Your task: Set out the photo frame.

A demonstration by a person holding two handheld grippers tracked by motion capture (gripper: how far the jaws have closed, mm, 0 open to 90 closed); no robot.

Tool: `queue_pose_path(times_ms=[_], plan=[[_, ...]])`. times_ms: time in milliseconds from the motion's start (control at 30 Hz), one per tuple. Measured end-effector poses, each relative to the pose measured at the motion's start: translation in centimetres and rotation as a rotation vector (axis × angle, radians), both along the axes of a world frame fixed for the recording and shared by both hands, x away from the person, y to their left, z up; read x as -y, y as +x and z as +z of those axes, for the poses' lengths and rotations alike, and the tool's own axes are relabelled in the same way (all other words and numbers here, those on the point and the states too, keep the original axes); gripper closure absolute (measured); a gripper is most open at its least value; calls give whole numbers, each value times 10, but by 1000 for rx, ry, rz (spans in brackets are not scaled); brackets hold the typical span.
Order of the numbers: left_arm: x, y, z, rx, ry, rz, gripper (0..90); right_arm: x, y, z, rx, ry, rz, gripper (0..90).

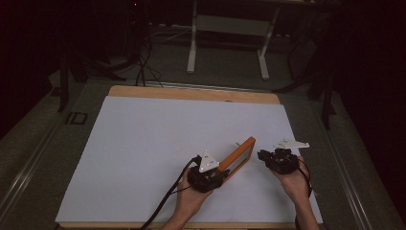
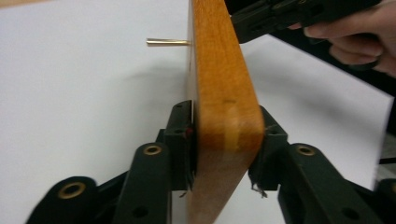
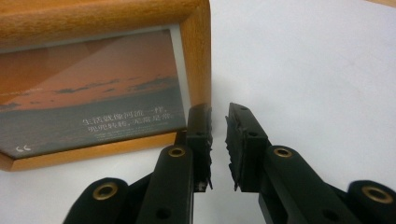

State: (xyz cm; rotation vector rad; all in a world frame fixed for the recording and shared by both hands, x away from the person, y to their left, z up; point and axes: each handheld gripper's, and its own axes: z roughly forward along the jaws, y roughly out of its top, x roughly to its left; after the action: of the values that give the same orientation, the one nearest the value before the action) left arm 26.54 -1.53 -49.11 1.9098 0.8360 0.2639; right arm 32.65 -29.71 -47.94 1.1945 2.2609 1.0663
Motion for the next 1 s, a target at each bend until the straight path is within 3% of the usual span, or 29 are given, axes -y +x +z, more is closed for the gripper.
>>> queue_pose_path(times_ms=[167, 233, 400, 767, 867, 1000], plan=[[3, -3, -6, 8, -11, -16, 608, 2, -1, 1, 0, 2, 3, 782], [6, -4, -11, 10, 17, -10, 606, 2, -2, 1, 4, 2, 6, 780], [5, -4, -23, 8, 29, -2, 614, 4, -3, 2, 8, 0, 12, 778], [10, -3, -28, 41, 28, 6, 641, -1, -3, -3, 4, 6, 21, 774], [11, -5, -27, 74, 52, 27, 672, -2, -3, -5, 2, 9, 25, 774], [8, -2, -26, 73, 42, 37, 691, -2, -3, -6, 3, 8, 31, 775]])
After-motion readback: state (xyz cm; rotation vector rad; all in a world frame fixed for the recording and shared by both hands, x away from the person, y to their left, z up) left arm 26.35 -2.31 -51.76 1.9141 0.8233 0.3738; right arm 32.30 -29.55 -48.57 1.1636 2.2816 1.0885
